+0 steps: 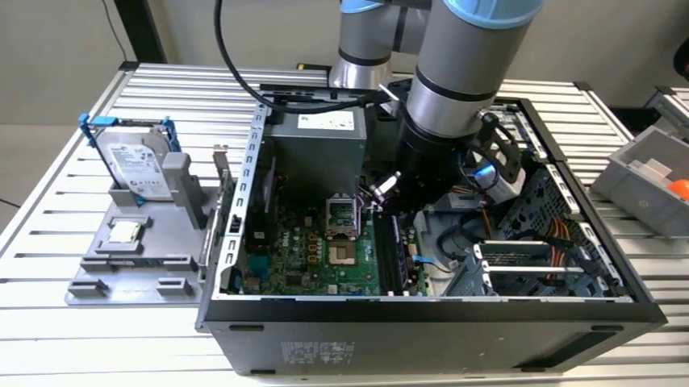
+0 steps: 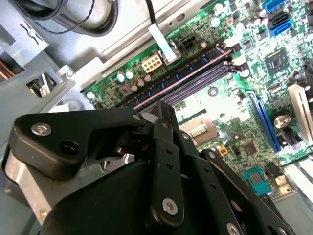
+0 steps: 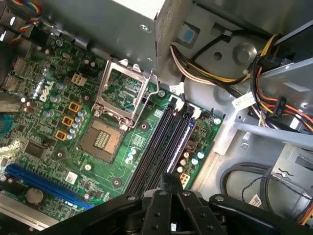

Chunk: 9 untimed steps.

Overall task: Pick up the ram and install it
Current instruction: 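Press down the ram until it locks into place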

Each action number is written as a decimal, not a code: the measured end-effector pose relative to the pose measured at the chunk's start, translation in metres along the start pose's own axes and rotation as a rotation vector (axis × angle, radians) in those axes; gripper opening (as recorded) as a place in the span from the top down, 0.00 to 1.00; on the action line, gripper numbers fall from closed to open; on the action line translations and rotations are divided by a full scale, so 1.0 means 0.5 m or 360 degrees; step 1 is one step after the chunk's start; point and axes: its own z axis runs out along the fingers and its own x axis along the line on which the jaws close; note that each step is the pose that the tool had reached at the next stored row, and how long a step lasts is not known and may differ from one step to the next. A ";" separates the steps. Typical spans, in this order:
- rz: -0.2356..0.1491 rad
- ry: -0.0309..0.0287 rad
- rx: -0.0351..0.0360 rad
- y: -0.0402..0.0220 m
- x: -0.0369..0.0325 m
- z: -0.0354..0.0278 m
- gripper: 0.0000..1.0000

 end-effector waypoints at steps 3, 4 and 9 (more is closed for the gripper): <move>-0.0071 0.00006 0.0000 0.000 0.000 0.000 1.00; -0.0093 0.00009 0.0001 0.000 -0.001 0.000 1.00; -0.0184 0.00015 0.0001 -0.002 -0.003 0.000 1.00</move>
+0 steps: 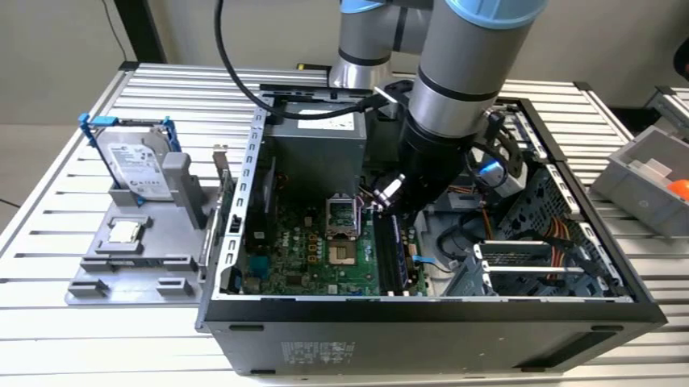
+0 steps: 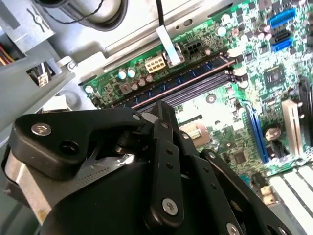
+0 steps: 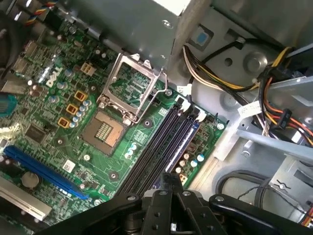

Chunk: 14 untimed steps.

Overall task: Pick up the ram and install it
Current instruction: 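Press down the ram until it locks into place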

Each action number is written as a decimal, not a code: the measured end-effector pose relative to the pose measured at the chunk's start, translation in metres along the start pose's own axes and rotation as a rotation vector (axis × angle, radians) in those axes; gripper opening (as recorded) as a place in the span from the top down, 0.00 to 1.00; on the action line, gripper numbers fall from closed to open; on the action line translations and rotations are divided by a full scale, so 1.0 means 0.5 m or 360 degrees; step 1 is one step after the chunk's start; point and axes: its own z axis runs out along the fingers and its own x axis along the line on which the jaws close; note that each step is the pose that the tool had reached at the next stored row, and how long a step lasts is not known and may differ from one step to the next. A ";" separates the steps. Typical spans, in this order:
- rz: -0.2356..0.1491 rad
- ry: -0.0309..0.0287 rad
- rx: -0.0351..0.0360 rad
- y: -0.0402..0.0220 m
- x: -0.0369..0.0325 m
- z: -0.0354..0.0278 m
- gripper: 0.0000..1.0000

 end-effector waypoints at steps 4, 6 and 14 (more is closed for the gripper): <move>-0.0067 0.00005 0.0000 -0.001 -0.001 0.000 1.00; -0.0100 0.00007 0.0000 -0.001 -0.002 0.000 1.00; -0.0240 0.00018 0.0001 -0.002 -0.004 0.000 1.00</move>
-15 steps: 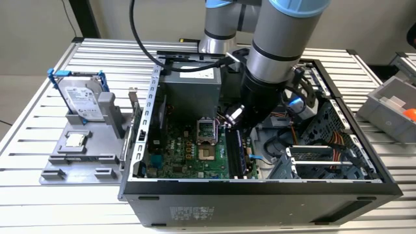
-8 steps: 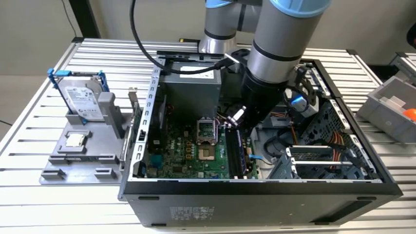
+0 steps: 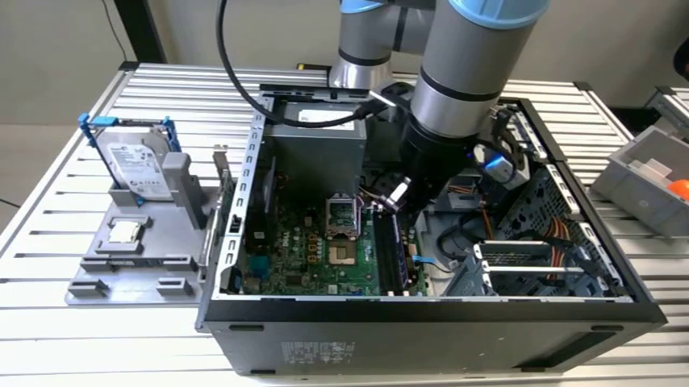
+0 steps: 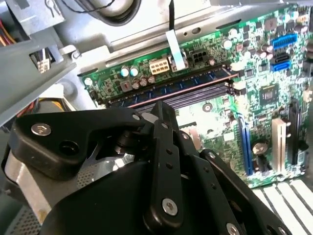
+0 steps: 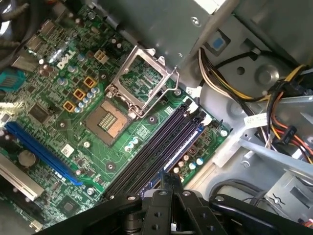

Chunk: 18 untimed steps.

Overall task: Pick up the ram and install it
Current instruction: 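Press down the ram until it locks into place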

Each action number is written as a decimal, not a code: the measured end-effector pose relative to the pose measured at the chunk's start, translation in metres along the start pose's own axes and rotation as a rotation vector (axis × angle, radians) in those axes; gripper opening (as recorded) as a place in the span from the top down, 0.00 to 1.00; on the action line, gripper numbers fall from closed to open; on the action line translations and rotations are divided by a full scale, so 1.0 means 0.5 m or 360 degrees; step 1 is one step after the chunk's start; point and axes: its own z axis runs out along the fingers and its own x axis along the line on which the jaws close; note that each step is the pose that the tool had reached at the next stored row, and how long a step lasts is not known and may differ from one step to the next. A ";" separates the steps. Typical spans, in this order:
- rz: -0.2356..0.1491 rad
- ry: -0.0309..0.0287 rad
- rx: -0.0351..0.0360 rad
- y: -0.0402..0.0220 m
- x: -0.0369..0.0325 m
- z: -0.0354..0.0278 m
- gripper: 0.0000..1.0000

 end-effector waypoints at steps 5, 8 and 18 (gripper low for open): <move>-0.0095 0.00007 0.0000 0.000 -0.001 0.000 1.00; -0.0151 0.00010 0.0001 -0.001 -0.001 0.000 1.00; -0.0357 0.00019 0.0000 -0.001 -0.001 0.000 1.00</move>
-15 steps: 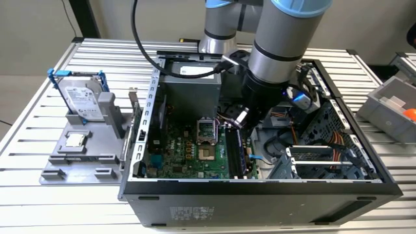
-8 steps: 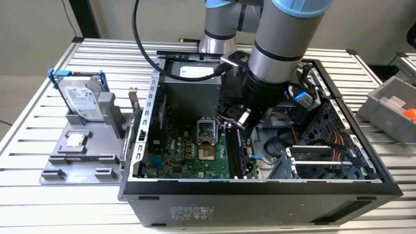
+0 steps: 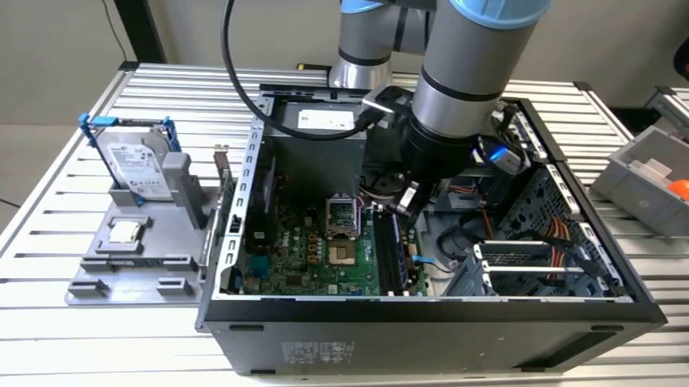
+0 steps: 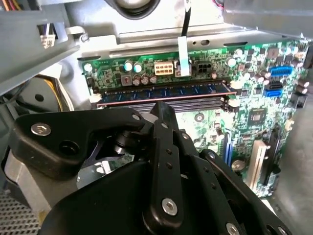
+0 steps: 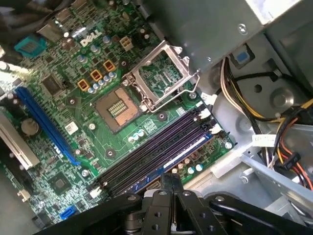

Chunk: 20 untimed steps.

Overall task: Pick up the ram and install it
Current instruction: 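Press down the ram until it locks into place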

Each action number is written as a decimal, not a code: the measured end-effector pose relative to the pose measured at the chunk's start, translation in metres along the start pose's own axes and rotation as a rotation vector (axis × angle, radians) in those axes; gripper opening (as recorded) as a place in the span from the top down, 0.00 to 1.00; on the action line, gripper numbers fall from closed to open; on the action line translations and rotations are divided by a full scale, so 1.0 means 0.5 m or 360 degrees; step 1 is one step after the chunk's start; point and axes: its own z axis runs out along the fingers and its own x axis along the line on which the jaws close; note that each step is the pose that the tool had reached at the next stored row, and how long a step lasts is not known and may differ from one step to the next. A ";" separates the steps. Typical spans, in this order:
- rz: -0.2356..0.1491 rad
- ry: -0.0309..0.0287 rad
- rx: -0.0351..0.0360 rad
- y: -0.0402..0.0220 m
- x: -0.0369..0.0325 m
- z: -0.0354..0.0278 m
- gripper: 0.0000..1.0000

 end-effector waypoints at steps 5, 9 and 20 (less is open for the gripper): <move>-0.0051 -0.00412 -0.0035 0.000 0.000 0.000 1.00; -0.0116 -0.00524 -0.0046 0.000 0.000 0.000 1.00; -0.0337 -0.00520 -0.0052 -0.001 -0.001 0.000 1.00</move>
